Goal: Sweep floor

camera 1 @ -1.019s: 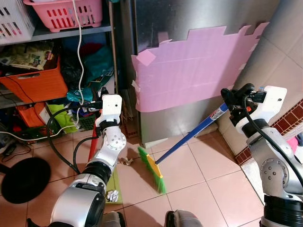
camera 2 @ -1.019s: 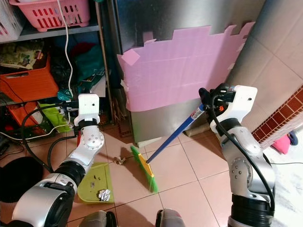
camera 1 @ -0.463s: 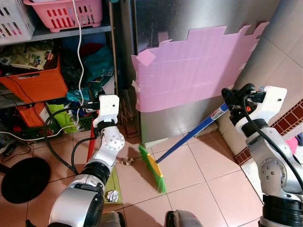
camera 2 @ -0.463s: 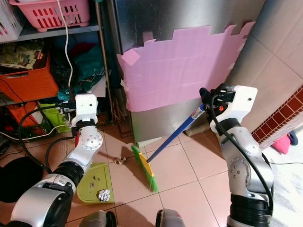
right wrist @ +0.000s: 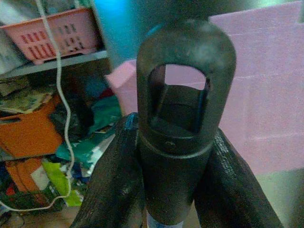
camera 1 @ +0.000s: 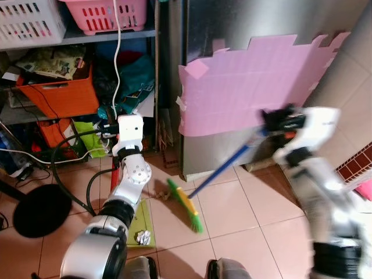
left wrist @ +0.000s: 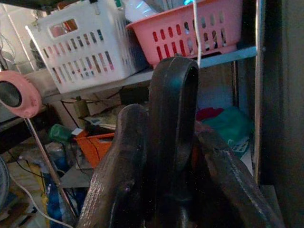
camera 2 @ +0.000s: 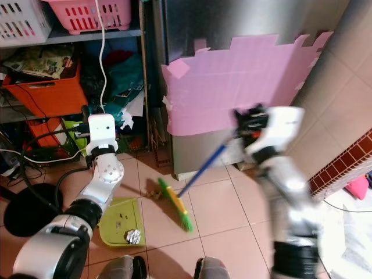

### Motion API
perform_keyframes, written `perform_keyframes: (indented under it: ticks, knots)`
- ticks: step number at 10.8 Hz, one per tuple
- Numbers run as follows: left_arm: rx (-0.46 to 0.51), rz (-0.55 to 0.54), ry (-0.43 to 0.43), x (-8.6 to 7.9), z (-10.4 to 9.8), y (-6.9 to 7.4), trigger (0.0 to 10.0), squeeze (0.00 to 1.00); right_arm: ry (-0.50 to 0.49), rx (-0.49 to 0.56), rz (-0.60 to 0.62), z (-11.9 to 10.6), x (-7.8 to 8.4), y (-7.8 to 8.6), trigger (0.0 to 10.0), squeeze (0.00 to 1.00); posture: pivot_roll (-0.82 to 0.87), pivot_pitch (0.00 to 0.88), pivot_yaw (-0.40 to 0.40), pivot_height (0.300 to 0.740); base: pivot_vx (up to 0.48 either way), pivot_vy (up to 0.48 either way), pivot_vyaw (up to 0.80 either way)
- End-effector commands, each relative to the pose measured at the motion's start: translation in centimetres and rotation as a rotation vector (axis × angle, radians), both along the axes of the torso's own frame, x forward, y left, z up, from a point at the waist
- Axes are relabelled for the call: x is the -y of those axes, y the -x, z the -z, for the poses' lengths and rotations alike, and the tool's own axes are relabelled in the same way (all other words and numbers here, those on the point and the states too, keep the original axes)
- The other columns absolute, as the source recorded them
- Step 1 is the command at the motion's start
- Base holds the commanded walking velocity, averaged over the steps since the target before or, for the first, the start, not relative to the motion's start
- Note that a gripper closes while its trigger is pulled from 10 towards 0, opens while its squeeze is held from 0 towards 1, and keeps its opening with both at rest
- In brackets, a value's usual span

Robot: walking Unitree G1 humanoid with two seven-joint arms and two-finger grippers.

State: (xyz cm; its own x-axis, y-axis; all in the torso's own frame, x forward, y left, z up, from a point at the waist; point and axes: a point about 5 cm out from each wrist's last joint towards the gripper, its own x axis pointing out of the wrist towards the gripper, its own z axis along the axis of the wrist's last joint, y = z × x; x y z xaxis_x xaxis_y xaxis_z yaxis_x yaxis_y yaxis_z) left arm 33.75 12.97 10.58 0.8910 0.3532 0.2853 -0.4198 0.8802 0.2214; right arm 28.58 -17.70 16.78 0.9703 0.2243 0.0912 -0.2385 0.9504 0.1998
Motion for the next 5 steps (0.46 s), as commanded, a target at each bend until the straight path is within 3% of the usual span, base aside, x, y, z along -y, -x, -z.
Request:
perform_keyframes:
  ticks: [1, 5]
  knots:
    - [0.021, -0.003, 0.003, -0.2, -0.5, -0.1, 10.0, 0.00, -0.006, 0.061, -0.007, -0.9, -0.2, -0.1, 10.0, 0.00, -0.19, 0.051, 0.010, 0.740, 0.000, 0.000, 0.00]
    - [0.036, -0.038, -0.040, -1.6, -0.4, 1.0, 10.0, 0.00, 0.073, 0.316, -0.084, -5.1, -4.6, -2.5, 10.0, 0.00, -0.10, 0.060, 0.001, 0.740, 0.000, 0.000, 0.00]
